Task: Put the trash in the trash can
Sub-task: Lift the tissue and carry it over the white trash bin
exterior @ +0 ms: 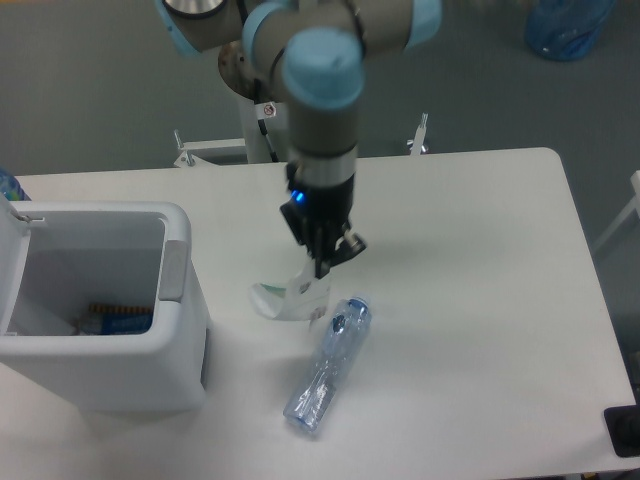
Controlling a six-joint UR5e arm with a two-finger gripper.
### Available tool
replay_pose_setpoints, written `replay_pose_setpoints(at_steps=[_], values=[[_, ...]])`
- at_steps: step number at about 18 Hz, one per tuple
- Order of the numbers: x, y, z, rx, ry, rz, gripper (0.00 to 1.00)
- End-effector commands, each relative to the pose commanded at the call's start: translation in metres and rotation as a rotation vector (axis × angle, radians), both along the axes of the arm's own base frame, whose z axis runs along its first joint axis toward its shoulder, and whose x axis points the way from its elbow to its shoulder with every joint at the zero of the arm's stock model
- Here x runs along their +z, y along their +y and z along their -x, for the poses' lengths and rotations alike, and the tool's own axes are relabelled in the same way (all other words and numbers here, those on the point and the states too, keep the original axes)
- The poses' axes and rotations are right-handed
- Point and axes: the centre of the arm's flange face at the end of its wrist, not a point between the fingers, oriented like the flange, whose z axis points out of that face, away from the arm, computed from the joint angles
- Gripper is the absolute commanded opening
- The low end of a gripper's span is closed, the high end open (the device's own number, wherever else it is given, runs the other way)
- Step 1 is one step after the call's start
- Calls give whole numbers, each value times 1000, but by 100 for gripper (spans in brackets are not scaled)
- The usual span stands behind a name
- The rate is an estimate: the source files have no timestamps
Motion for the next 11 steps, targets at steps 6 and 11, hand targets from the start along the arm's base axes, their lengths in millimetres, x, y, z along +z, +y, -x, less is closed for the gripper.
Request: replay_pose_setpoints(at_steps=[6,11], values=[[45,9,-3,200,-149,-148,0],[71,18,-19,186,-276,-277,0]])
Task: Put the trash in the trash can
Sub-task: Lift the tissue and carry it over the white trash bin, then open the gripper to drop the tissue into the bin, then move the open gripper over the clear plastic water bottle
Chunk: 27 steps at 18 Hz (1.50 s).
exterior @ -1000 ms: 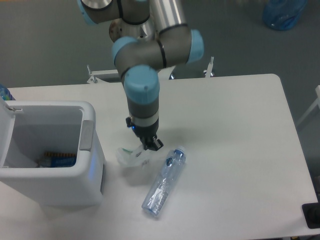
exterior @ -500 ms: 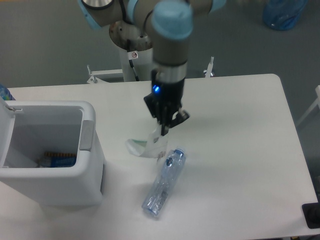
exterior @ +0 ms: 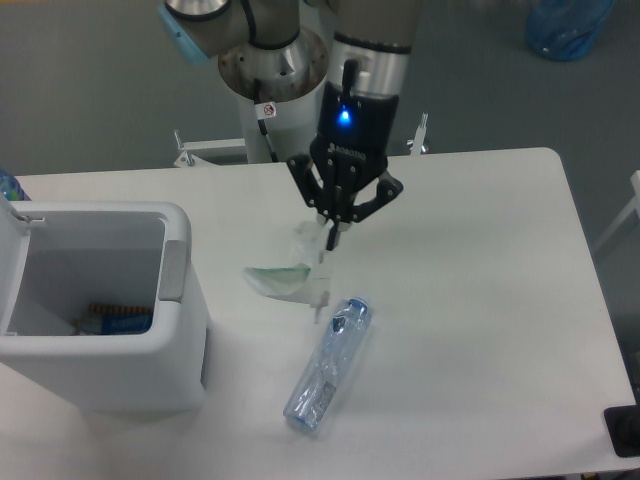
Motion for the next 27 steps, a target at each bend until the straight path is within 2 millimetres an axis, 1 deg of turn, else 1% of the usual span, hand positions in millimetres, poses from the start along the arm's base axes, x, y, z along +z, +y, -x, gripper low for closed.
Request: replay_pose_setpoints(at_steps=[1,2,4,6,8,9,12,13,14,15,16,17,18,19,22,24,25,26,27], values=[[6,0,-6,2,-20,-21,0],[8,2,-14,-1,-46,-36,0],[10,12,-41,-26,-82,-47,0],[9,20,-58,-55,-93,-45,0],[7,33,-79,-87,-110,-38,0],[7,37,-86,-96,-116,-36,0],[-4,46,-103,-129,-134,-20,0],[-10,51,-110,-145,-143,-11,1],[-15,56,-116,-160,-152,-4,5],[-22,63,-123,-173,-165,8,11],[-25,68,-128,-183,-172,15,21],[-28,69,-128,-187,-172,17,44],[-28,70,-127,-196,-161,14,92],[-26,70,-127,-190,-160,13,100],[-17,68,-127,-179,-157,7,100],[-14,69,-121,-167,-159,3,100],[-10,66,-113,-141,-165,-1,100],[-4,63,-100,-103,-174,-9,100],[-2,63,-87,-67,-187,-10,100]])
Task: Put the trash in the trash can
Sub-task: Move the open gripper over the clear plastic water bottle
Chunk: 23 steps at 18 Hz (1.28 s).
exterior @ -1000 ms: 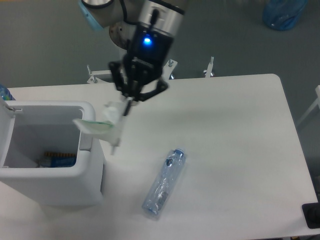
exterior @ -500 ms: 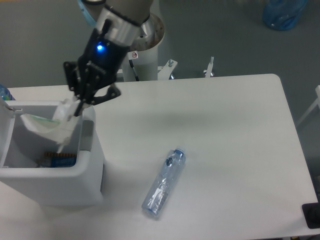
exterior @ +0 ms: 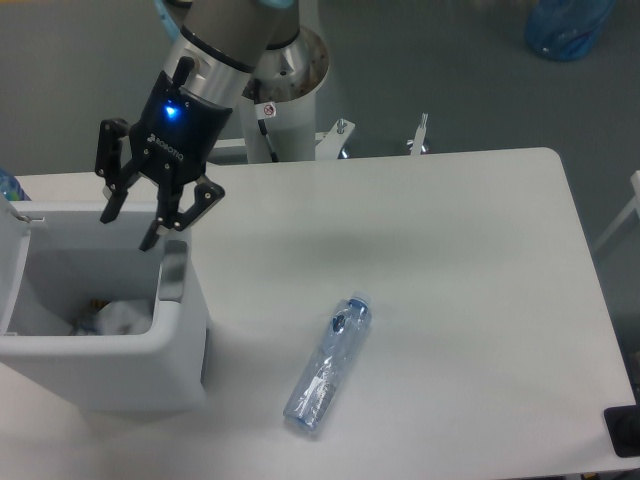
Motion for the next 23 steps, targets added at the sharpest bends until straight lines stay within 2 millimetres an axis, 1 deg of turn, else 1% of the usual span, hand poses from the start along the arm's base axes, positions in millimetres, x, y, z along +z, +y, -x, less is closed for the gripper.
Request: replay_pose_setpoints(at_steps=[2,4,5,7,8,9,11,14,18,23], values=[[3,11,21,29,-9,-1,100],[-6,17,51,68,-19,15,100],[-11,20,62,92,5,43,100],[-23,25,84,144,77,119,100],[-32,28,99,168,99,148,100],[-40,29,113,187,107,168,100],[-57,29,132,194,108,183,100],[-90,32,153,178,136,244,100],[-141,39,173,117,204,354,100],[-185,53,192,71,200,397,100]])
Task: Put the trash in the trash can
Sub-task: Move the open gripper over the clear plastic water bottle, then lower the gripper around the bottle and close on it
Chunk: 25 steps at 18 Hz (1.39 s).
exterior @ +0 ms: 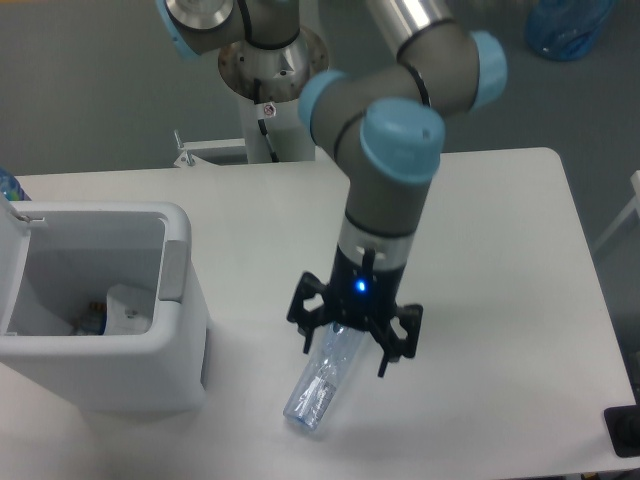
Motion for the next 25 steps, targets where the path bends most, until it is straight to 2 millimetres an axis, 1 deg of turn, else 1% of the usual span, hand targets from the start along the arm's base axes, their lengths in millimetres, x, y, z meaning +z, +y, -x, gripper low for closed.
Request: replay_pose_setpoints(at_steps=[3,4,5,8,10,13,15,17,20,23,25], values=[[-31,5,9,9,3,64,100],[-36,8,8,5,3,73,100],[-37,10,9,2,5,72,100],[-61,23,3,-17,-19,94,100],[-72,27,0,-25,-29,103,100],[-102,40,-15,-48,-48,146,100],[-106,47,-27,-66,-34,171,100],[-113,46,-29,-68,-42,179,100],[-131,48,-34,-75,-58,202,100],[-137,52,-42,-84,-52,222,100],[-141,50,-42,-83,-54,231,100]])
